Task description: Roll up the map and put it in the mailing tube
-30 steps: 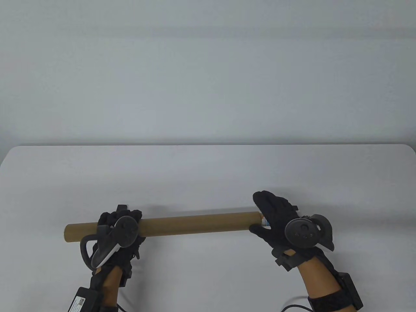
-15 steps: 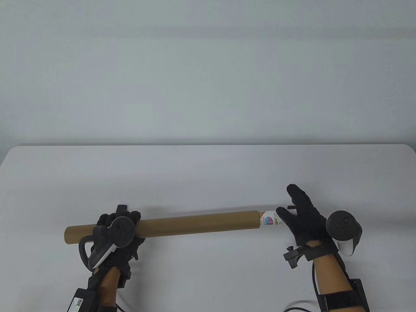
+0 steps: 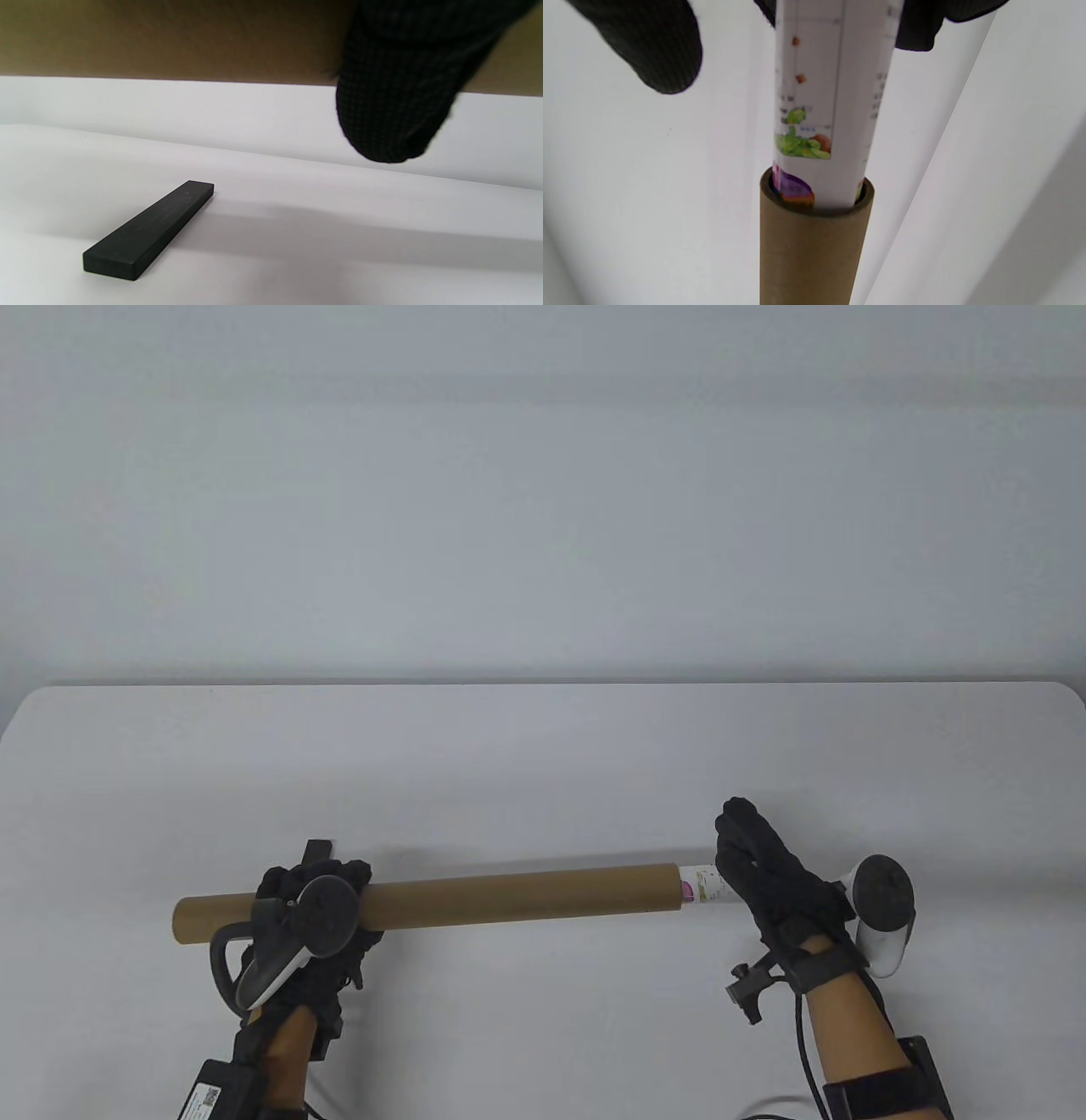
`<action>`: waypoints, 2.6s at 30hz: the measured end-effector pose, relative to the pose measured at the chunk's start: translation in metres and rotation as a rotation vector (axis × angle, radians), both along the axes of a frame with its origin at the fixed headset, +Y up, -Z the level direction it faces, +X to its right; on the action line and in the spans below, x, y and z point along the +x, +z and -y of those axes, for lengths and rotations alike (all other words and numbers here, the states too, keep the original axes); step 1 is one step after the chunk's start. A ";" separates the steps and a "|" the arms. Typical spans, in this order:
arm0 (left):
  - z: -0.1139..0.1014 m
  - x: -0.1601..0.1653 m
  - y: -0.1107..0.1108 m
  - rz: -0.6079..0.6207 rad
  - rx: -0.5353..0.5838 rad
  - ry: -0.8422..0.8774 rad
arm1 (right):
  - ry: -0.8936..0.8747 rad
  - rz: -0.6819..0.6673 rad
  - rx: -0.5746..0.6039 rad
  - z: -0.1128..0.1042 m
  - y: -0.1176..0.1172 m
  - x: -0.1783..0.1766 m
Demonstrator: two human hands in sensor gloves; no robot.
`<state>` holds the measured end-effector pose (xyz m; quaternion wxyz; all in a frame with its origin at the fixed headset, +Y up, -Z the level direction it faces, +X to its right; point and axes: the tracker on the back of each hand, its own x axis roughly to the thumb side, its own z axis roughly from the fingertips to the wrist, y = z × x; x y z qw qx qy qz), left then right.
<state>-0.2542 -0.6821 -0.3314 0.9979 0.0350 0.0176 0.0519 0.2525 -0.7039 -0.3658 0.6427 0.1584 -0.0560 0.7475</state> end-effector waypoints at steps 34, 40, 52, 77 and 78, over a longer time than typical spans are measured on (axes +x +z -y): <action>0.004 0.011 0.000 0.036 -0.022 -0.009 | 0.000 -0.108 -0.005 0.002 0.006 -0.023; 0.001 0.018 0.001 0.059 -0.016 -0.023 | 0.007 -0.146 -0.001 0.001 0.008 -0.035; -0.004 0.032 0.003 0.064 -0.011 0.031 | 0.081 -0.063 -0.028 -0.020 0.005 -0.036; 0.005 0.023 -0.004 0.039 -0.075 0.003 | 1.270 0.246 -0.600 0.055 -0.018 0.098; 0.005 0.023 -0.004 0.041 -0.078 0.000 | 1.259 0.270 -0.582 0.055 -0.020 0.097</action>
